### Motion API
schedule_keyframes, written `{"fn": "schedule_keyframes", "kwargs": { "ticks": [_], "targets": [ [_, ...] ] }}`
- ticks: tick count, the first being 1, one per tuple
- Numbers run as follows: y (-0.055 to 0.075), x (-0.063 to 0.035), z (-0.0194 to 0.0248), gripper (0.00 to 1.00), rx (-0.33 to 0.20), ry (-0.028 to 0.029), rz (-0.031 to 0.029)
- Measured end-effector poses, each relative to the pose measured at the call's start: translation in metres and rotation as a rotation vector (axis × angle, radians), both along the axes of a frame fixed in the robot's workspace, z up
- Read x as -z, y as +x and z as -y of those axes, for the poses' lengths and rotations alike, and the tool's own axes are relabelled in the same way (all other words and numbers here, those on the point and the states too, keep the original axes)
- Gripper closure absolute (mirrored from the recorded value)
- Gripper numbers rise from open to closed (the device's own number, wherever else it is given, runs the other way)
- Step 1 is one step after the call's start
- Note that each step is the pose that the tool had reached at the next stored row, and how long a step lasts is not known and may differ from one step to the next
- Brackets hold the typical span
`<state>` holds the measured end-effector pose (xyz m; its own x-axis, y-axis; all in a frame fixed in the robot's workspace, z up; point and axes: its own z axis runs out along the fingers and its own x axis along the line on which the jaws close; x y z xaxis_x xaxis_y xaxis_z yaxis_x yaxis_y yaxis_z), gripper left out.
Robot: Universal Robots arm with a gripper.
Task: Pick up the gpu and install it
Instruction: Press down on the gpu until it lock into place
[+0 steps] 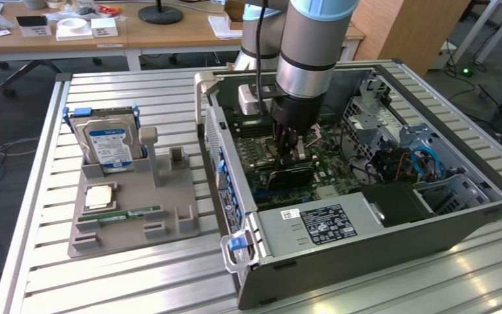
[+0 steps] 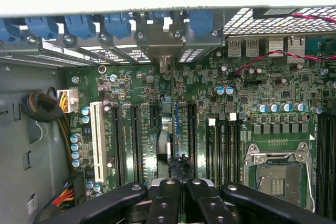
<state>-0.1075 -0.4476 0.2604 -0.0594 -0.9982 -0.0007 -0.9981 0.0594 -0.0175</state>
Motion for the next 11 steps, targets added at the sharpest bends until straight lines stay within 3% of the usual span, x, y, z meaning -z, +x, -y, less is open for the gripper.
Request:
{"fn": "schedule_keyframes", "kwargs": {
  "ticks": [11],
  "targets": [
    [0.0, -0.0097, 0.0, 0.89, 0.0, -0.0018, -0.0001]
  ]
}}
